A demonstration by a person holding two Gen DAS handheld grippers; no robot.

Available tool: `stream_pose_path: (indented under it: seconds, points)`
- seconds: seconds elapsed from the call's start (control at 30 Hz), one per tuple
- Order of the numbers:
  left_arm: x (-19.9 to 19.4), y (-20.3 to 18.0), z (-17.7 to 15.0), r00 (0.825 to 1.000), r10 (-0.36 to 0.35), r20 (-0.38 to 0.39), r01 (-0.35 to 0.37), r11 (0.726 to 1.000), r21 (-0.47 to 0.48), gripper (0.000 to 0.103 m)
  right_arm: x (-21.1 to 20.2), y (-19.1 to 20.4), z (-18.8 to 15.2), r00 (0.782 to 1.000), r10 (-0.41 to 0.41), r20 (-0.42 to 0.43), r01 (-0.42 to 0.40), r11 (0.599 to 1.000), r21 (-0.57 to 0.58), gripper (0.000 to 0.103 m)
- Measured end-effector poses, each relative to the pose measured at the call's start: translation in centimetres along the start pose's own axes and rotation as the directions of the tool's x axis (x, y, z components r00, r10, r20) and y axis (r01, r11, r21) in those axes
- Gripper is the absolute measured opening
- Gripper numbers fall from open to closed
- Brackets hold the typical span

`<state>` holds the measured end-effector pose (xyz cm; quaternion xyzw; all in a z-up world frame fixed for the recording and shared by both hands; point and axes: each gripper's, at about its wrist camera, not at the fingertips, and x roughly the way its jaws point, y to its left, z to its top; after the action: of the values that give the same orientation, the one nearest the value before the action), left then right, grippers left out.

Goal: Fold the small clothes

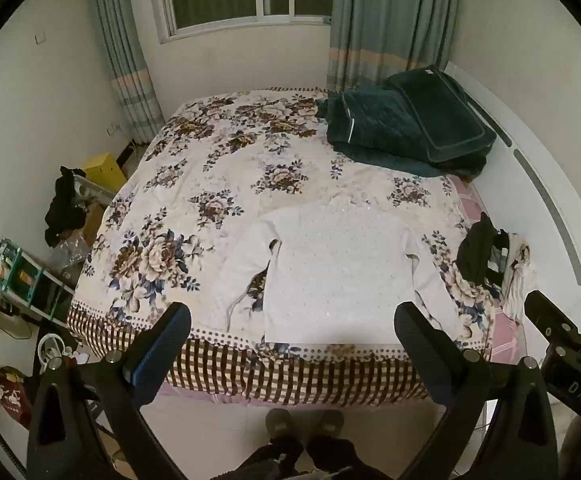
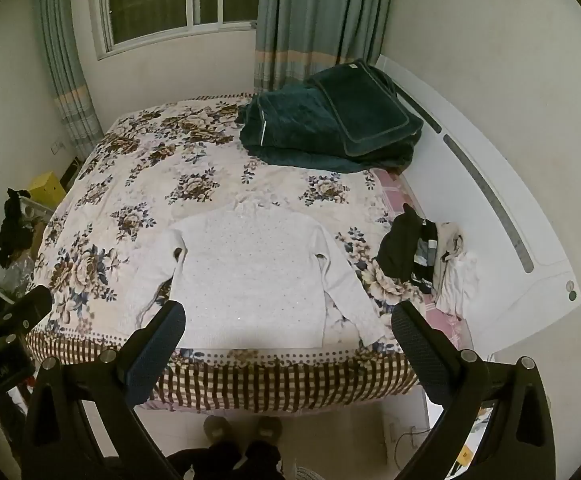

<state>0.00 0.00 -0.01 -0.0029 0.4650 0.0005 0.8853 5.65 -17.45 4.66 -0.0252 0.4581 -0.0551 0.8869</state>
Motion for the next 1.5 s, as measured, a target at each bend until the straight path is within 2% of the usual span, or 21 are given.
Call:
stream_pose_path:
  seconds: [1.23, 1.3, 1.5]
  points:
    - [-0.1, 0.5, 0.2, 1.000, 0.004, -0.001, -0.004, 1.000, -0.003, 0.103, -0.4, -0.4, 0.9, 1.000, 0.000, -0.009, 0.000, 1.000, -0.009, 0.103]
    - [0.0, 0.6, 0.3, 1.000, 0.002, 0.000, -0.002, 1.000, -0.002, 0.103, -0.3, 0.3, 0.0, 1.000, 0.001, -0.009, -0.001, 1.000, -0.009, 0.103]
    - [0.0, 0.7, 0.4, 1.000, 0.002, 0.002, -0.002, 1.000, -0.004, 0.103, -0.4, 0.2, 0.1, 1.000, 0.002, -0.007, -0.002, 1.000, -0.011, 0.103]
